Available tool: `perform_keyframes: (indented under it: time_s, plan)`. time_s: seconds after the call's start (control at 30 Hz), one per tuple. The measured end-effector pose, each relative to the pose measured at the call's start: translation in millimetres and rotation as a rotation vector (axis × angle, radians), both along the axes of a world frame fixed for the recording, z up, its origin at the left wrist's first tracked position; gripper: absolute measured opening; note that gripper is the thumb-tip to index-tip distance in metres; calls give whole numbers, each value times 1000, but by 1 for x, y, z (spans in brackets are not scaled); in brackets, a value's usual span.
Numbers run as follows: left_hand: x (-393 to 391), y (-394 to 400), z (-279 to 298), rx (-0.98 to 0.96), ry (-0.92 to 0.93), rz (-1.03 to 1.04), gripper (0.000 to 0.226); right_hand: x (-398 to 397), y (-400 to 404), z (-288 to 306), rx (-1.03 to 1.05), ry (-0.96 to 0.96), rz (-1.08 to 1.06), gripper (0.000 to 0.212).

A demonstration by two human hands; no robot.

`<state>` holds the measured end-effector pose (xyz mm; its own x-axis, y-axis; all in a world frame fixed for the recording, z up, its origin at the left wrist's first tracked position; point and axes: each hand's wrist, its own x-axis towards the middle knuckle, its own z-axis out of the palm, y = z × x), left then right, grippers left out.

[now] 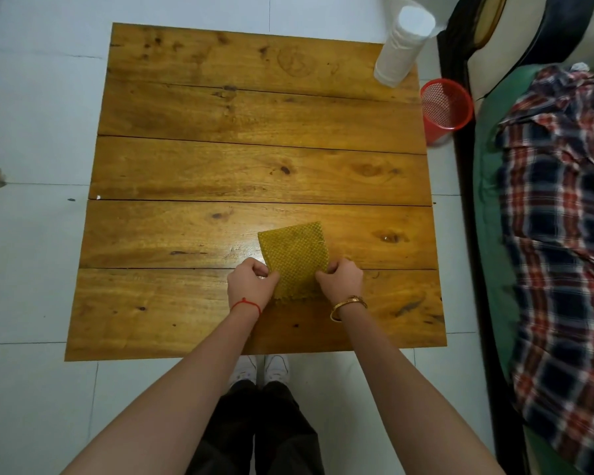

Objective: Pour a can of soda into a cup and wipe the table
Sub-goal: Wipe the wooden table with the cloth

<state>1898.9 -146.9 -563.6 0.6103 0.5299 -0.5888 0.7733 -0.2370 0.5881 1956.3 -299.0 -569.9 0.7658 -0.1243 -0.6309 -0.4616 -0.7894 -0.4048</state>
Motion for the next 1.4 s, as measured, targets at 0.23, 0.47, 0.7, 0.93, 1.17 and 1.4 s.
perform_keyframes:
  time_s: [0.23, 0.47, 0.7, 0.93, 1.17, 1.4]
  plan:
    - [7, 17, 12, -399, -57, 322, 11, 10, -3, 15, 375, 335, -383, 31]
    - [14, 42, 31, -661, -70, 449, 5, 23, 19, 36, 786, 604, -605, 14]
    - [29, 87, 34, -729, -204, 537, 21, 43, 72, 57, 992, 536, -618, 32]
    - [64, 164, 37, -634, -281, 571, 27, 83, 146, 62, 970, 428, -531, 19]
    - [123, 263, 46, -567, -360, 345, 47, 141, 242, 51, 871, 288, -196, 25]
    - [206, 354, 53, -402, -391, 130, 59, 224, 337, 46, 867, 168, -117, 31]
